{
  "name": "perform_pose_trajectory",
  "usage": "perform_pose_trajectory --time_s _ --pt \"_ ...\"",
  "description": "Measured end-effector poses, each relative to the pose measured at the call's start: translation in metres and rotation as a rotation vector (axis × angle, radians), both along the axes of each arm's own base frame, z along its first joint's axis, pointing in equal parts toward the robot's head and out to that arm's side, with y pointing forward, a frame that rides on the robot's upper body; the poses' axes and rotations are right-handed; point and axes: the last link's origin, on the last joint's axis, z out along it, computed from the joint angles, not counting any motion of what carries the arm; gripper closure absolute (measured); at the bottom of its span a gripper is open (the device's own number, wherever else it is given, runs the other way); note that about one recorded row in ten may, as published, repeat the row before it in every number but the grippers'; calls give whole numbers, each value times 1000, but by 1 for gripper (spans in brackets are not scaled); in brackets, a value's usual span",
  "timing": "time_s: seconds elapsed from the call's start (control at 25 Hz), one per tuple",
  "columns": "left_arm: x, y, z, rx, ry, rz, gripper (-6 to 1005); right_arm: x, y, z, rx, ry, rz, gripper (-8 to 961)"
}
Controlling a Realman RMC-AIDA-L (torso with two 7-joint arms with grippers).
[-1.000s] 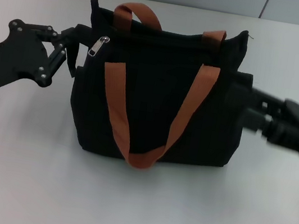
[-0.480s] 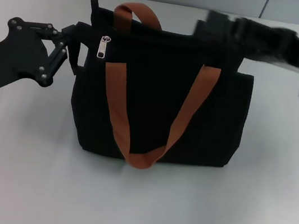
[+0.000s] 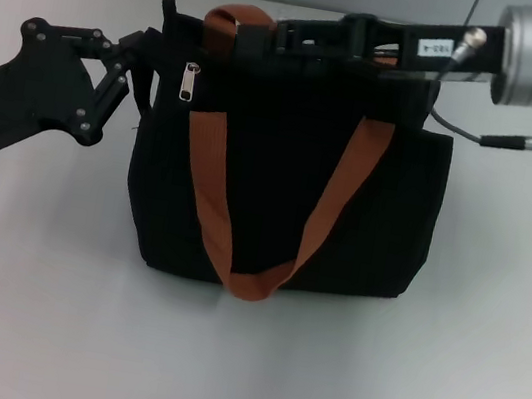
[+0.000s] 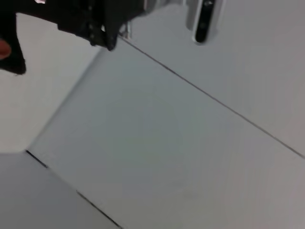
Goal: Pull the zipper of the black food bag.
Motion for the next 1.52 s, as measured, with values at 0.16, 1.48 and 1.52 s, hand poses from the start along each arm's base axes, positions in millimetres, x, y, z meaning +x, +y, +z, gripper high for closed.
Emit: perform_pose_trajectory --time_s 0.16,1.48,1.52 --pt "2 1 0 -2 -4 -10 976 -6 5 -4 -18 -66 -5 251" --pt "12 4 -1 -17 -43 -42 977 -43 9 -39 -20 -224 80 419" --pt "12 4 -1 -17 -43 -43 977 -43 9 -39 -19 -226 80 422"
